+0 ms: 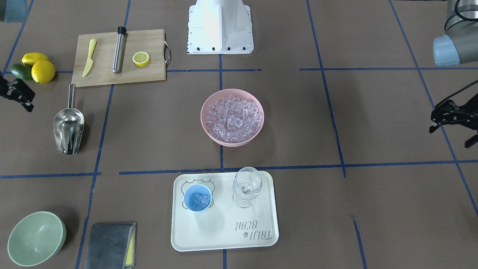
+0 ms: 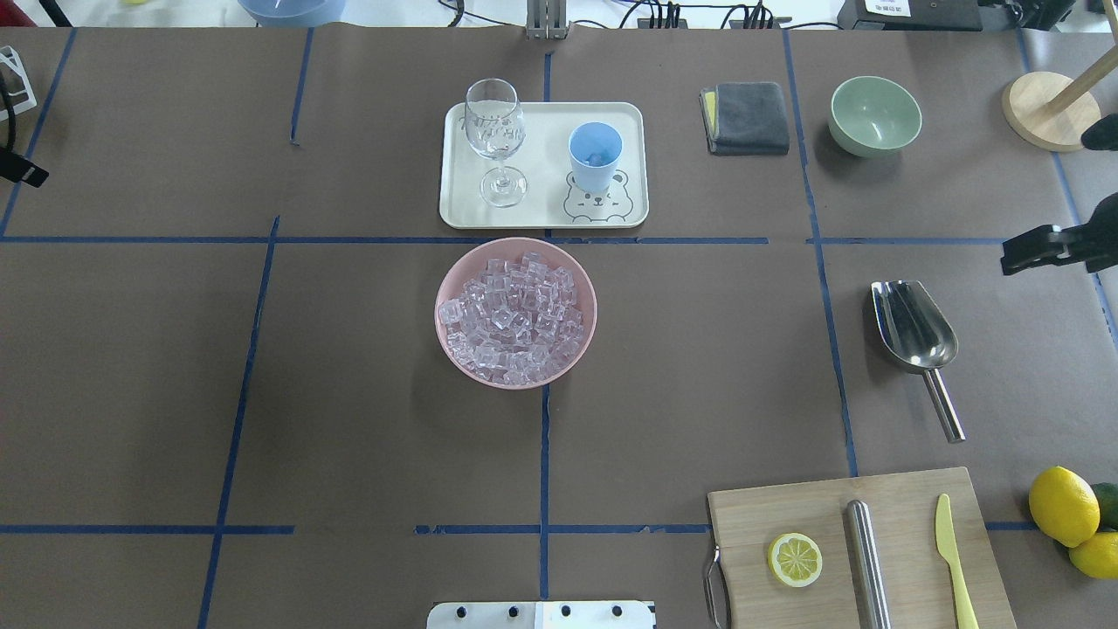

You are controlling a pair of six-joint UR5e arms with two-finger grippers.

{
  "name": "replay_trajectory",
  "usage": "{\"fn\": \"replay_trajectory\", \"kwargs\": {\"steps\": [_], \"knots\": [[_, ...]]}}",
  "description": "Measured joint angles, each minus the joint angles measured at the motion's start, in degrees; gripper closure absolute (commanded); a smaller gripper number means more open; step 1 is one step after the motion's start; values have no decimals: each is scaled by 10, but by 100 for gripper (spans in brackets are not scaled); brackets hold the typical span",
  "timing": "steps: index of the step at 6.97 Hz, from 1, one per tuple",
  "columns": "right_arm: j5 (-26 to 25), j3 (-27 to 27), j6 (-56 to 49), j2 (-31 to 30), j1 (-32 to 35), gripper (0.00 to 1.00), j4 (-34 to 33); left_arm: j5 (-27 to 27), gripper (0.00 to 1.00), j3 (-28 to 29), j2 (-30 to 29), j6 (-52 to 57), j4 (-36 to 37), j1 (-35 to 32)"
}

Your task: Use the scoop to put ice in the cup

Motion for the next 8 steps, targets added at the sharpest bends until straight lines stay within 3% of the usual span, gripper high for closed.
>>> {"fn": "replay_trajectory", "kwargs": {"steps": [2, 4, 6, 8], "knots": [[32, -28, -193, 0, 84, 0, -52, 1, 0, 1, 7, 12, 36, -32], [90, -76, -316, -6, 159, 0, -66, -3, 0, 25, 21, 87, 89, -72], [115, -100, -395, -22, 205, 0, -68, -11, 0, 47, 32, 131, 150, -124], [119, -100, -411, -36, 215, 0, -63, -35, 0, 46, 40, 127, 208, -154]]}}
